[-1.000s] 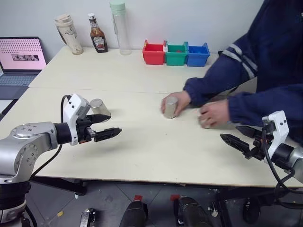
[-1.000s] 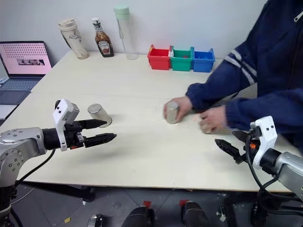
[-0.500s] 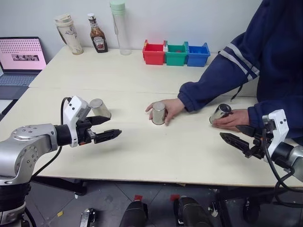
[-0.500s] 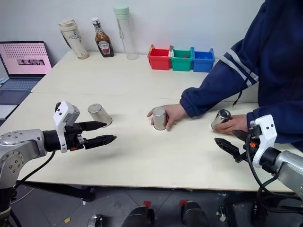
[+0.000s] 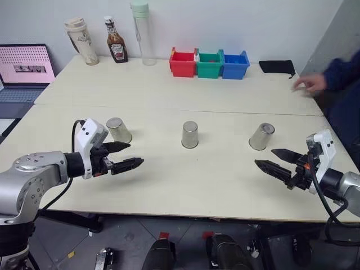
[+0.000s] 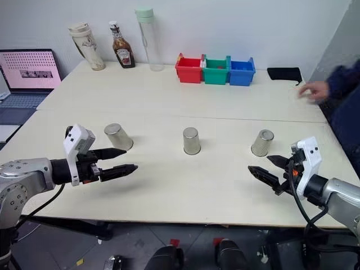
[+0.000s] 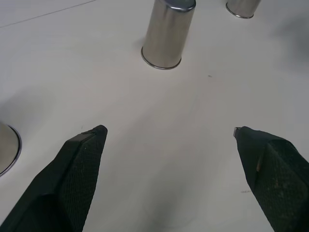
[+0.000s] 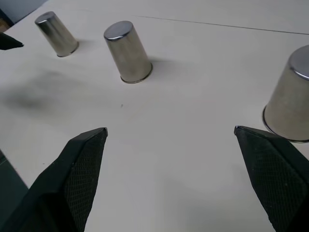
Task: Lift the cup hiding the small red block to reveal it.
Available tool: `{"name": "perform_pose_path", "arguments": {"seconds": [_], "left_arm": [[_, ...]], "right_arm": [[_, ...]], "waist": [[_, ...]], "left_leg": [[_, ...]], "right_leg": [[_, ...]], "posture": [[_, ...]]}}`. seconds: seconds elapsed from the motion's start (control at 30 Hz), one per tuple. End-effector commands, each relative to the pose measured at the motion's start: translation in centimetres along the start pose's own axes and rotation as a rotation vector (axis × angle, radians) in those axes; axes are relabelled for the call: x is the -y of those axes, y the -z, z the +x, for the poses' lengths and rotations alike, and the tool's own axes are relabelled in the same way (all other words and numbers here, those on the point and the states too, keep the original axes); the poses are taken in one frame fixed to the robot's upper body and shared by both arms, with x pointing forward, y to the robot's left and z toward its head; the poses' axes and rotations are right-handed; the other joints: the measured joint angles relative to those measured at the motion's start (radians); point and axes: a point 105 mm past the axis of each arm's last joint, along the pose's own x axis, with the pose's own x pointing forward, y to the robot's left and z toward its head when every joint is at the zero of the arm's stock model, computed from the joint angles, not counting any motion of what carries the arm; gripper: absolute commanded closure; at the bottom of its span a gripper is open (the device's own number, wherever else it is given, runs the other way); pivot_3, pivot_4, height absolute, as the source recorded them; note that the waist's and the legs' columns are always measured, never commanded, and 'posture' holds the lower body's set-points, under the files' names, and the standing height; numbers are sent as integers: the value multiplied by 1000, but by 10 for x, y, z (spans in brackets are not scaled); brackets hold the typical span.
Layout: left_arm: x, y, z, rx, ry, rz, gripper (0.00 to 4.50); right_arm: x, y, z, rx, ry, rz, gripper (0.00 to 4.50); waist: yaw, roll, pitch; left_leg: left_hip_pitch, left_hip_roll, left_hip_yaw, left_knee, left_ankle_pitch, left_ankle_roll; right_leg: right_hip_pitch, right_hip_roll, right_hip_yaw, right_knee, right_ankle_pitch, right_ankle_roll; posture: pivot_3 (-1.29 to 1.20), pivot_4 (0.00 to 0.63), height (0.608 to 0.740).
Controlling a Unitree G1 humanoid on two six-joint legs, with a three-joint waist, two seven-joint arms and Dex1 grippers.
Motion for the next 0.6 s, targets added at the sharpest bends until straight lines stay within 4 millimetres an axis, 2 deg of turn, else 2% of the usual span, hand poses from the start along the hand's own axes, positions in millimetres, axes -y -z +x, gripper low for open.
{"name": "perform_pose_path", "arguments": {"seconds": [0.03,0.27,0.43,0.6], "left_arm": [[0,-14,-9,35,-25,59,0],[-1,-16,-12,41,-42,64,0],[8,-14,-6,52,-30,65,0],[21,-25,18,145,-12,85,0]], "right_arm": [[-13,-10,2,13,-58,-41,28],[-11,-11,7,10,-67,-40,28],[-13,-12,11,16,-78,-44,28],[-27,-20,14,17,-148,-91,28]], "waist": [[0,0,0],[0,0,0],[0,0,0],[2,0,0]], "left_leg": [[0,0,0,0,0,0],[0,0,0,0,0,0],[0,0,0,0,0,0],[0,0,0,1,0,0]], "right_leg": [[0,0,0,0,0,0],[0,0,0,0,0,0],[0,0,1,0,0,0],[0,0,0,0,0,0]], "posture": [[0,150,740],[0,150,740],[0,150,740],[0,150,740]]}}
